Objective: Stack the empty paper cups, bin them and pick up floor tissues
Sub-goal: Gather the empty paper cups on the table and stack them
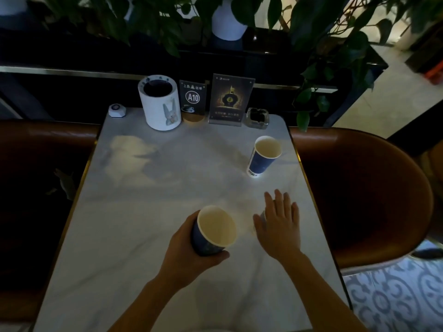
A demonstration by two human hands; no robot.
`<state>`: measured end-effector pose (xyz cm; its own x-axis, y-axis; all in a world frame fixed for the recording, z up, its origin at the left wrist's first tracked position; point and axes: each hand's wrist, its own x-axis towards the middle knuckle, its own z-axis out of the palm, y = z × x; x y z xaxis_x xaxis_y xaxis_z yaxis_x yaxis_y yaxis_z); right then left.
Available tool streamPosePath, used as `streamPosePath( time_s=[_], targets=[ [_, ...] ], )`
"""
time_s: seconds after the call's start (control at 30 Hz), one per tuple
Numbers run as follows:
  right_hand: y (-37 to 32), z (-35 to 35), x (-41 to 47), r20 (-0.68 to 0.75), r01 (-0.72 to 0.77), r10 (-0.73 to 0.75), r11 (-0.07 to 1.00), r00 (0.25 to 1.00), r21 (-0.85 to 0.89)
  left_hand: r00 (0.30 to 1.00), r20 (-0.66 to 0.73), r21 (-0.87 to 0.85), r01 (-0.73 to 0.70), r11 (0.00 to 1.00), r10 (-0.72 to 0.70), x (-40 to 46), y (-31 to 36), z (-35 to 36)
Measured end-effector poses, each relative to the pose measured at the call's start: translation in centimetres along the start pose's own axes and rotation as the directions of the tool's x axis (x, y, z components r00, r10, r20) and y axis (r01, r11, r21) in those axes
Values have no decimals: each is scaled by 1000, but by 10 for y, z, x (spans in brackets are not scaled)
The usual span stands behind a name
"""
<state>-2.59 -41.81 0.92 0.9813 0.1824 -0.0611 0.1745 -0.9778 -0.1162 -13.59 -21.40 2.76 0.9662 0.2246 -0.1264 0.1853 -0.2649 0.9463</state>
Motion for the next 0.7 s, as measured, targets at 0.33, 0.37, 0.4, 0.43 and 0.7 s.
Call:
streamPosePath(
  time_s=[0.33,0.37,0.4,0.43,0.7],
  targets=[
    [-3,10,0,-16,-22,20,990,1000,-141,999,35,-27,38,999,-37,-6,-10,1],
    [-1,9,1,-26,-8,5,992,1000,-122,998,37,-24,44,999,-43,-7,-12,-1],
    [1,8,2,-39,6,-10,995,999,-104,998,38,-20,53,998,-52,-7,-14,-2],
    [4,6,3,-50,15,-20,996,999,-86,997,41,-14,62,998,-62,-7,-16,-4],
    [3,-14,-3,-173,3,55,948,983,318,997,29,95,64,993,-67,-11,-35,-24]
  ],
)
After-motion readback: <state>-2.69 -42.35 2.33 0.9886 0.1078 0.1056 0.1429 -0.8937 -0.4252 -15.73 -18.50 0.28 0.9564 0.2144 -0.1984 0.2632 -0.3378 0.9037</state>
